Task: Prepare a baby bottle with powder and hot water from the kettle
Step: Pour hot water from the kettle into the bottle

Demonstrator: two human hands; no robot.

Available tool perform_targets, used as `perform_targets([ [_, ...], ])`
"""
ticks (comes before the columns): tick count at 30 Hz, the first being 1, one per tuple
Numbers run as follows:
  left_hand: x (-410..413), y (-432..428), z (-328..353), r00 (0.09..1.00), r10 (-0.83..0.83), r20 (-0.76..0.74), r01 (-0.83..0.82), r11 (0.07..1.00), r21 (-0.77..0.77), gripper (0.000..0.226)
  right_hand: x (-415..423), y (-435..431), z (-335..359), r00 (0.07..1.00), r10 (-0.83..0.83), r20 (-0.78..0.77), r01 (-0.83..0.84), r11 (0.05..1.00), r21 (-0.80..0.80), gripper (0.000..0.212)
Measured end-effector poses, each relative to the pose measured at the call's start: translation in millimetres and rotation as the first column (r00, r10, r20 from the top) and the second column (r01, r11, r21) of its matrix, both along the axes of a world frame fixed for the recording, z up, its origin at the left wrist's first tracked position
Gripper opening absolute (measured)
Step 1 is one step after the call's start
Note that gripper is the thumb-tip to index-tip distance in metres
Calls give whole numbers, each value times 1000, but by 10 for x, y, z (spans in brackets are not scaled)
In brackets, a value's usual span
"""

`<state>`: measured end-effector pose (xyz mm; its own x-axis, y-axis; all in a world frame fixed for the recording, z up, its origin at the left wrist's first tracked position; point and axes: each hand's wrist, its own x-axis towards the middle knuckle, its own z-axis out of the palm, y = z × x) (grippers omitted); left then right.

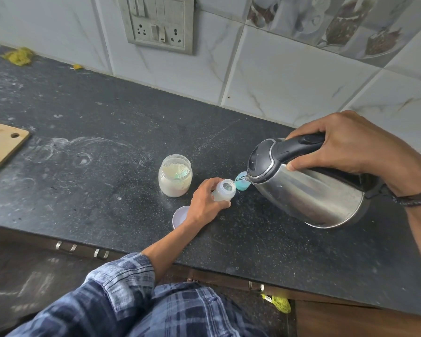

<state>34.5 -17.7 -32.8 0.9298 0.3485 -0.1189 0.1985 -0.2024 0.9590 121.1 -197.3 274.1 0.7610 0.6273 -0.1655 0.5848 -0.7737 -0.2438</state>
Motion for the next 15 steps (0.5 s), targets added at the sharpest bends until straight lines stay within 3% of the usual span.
perform_targets([
  [15,-4,2,25,1000,-3,-18,3,1000,4,61,-13,-9,16,1000,6,15,-6,1000,-16,40],
])
